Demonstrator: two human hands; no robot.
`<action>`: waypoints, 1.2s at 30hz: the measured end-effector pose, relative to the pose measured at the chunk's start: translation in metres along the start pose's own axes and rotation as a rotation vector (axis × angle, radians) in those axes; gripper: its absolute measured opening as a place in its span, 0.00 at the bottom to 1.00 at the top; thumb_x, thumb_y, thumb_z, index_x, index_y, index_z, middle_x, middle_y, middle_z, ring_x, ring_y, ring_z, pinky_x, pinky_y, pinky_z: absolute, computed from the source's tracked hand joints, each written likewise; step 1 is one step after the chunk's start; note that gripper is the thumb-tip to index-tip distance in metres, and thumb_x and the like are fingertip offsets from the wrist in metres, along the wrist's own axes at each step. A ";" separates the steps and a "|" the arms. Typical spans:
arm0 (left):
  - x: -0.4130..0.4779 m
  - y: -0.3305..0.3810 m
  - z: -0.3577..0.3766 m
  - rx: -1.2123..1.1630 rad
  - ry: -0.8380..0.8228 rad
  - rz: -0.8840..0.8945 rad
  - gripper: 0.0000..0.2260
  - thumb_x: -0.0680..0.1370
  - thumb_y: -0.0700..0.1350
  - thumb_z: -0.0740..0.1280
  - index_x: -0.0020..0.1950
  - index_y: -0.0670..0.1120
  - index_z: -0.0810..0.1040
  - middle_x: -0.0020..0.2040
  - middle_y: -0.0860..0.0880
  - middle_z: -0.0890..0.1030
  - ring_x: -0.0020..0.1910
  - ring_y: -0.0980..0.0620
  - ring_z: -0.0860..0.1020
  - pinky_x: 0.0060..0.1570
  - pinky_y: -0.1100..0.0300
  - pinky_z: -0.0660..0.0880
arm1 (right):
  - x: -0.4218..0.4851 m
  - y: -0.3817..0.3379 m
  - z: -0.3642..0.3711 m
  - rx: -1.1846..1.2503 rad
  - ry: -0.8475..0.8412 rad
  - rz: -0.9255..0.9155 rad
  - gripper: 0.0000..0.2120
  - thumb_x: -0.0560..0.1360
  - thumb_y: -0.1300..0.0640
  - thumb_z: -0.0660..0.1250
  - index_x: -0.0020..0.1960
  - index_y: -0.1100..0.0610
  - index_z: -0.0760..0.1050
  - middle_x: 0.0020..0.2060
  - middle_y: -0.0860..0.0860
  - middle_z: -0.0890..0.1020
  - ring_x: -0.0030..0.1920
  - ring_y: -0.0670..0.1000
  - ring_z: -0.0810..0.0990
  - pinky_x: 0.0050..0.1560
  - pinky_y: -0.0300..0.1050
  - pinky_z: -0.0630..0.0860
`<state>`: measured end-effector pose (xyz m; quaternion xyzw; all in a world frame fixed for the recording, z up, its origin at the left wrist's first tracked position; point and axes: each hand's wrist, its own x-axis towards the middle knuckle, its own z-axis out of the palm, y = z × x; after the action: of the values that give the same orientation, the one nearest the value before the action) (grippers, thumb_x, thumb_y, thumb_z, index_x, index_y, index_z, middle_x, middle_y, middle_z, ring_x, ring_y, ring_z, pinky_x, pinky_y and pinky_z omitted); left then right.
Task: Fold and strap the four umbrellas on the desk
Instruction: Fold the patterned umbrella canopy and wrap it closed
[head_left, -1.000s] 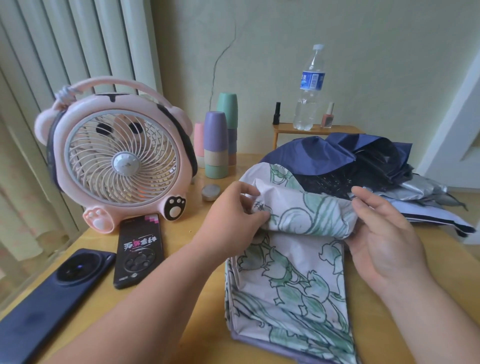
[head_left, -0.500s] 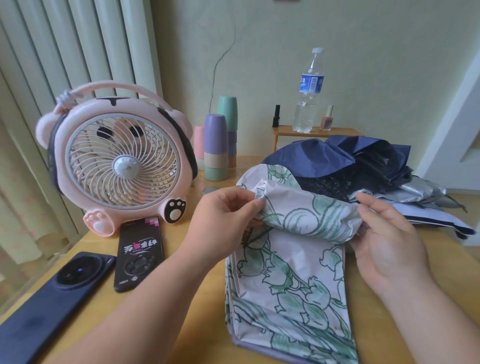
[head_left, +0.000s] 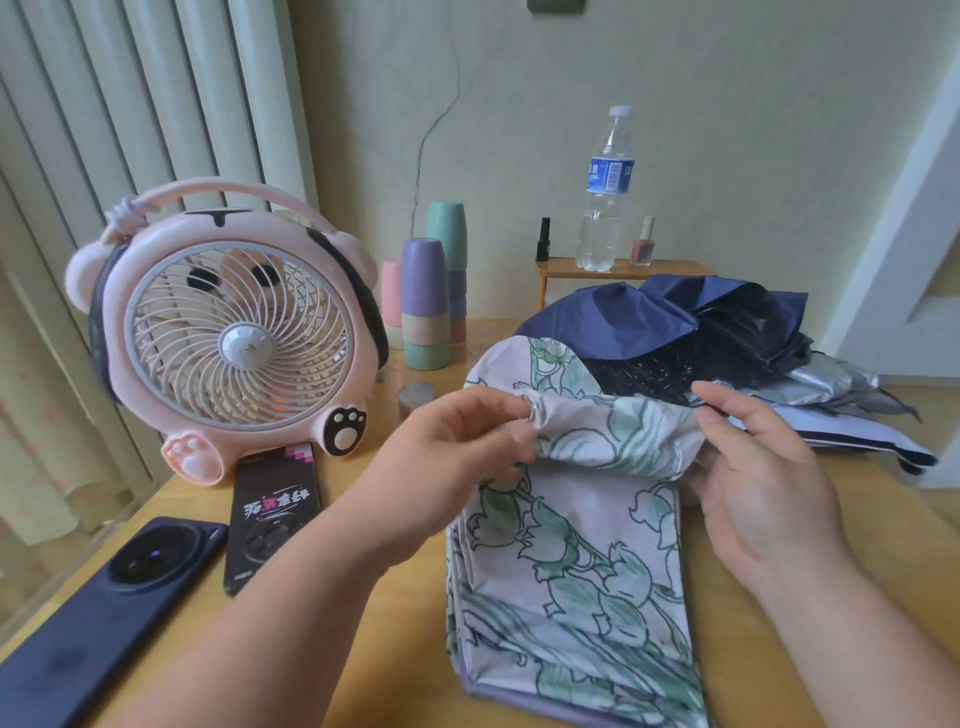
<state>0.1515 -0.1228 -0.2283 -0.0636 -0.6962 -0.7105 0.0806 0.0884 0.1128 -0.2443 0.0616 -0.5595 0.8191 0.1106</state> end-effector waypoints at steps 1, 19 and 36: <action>-0.001 -0.003 0.002 0.131 0.034 0.039 0.12 0.72 0.45 0.78 0.53 0.47 0.82 0.50 0.51 0.86 0.50 0.45 0.85 0.52 0.52 0.82 | -0.001 0.000 0.000 0.000 -0.015 -0.001 0.13 0.83 0.66 0.61 0.55 0.53 0.81 0.42 0.54 0.85 0.44 0.53 0.82 0.50 0.51 0.76; 0.000 0.004 0.008 0.415 0.162 0.001 0.07 0.76 0.49 0.75 0.40 0.48 0.82 0.30 0.56 0.77 0.29 0.57 0.70 0.32 0.65 0.69 | -0.002 0.002 0.000 -0.042 -0.077 -0.038 0.16 0.82 0.66 0.62 0.49 0.50 0.85 0.42 0.57 0.84 0.49 0.58 0.80 0.54 0.53 0.74; -0.010 0.003 0.008 -0.269 0.296 -0.037 0.08 0.79 0.38 0.70 0.51 0.45 0.71 0.30 0.48 0.67 0.27 0.51 0.63 0.31 0.58 0.59 | -0.006 -0.003 -0.005 -0.061 -0.196 -0.128 0.10 0.78 0.65 0.67 0.53 0.53 0.83 0.42 0.56 0.84 0.46 0.55 0.80 0.52 0.50 0.74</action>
<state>0.1613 -0.1142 -0.2270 0.0441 -0.5766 -0.8001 0.1594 0.0953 0.1178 -0.2444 0.1736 -0.5874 0.7829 0.1092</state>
